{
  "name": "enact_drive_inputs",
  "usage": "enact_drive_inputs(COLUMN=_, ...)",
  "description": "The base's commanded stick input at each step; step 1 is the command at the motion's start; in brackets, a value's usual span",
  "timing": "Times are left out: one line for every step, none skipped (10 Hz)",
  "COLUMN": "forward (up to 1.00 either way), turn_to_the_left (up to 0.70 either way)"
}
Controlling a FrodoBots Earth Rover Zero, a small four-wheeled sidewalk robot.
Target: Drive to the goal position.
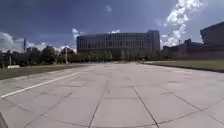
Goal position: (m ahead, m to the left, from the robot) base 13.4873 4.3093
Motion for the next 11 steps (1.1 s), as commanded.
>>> enact_drive_inputs(forward=0.85, turn_to_the_left=0.01)
enact_drive_inputs(forward=0.85, turn_to_the_left=0.01)
enact_drive_inputs(forward=0.85, turn_to_the_left=0.01)
enact_drive_inputs(forward=0.85, turn_to_the_left=0.01)
enact_drive_inputs(forward=0.85, turn_to_the_left=0.01)
enact_drive_inputs(forward=0.85, turn_to_the_left=0.01)
enact_drive_inputs(forward=0.85, turn_to_the_left=0.01)
enact_drive_inputs(forward=0.85, turn_to_the_left=0.01)
enact_drive_inputs(forward=0.85, turn_to_the_left=0.01)
enact_drive_inputs(forward=0.85, turn_to_the_left=0.01)
enact_drive_inputs(forward=0.85, turn_to_the_left=-0.33)
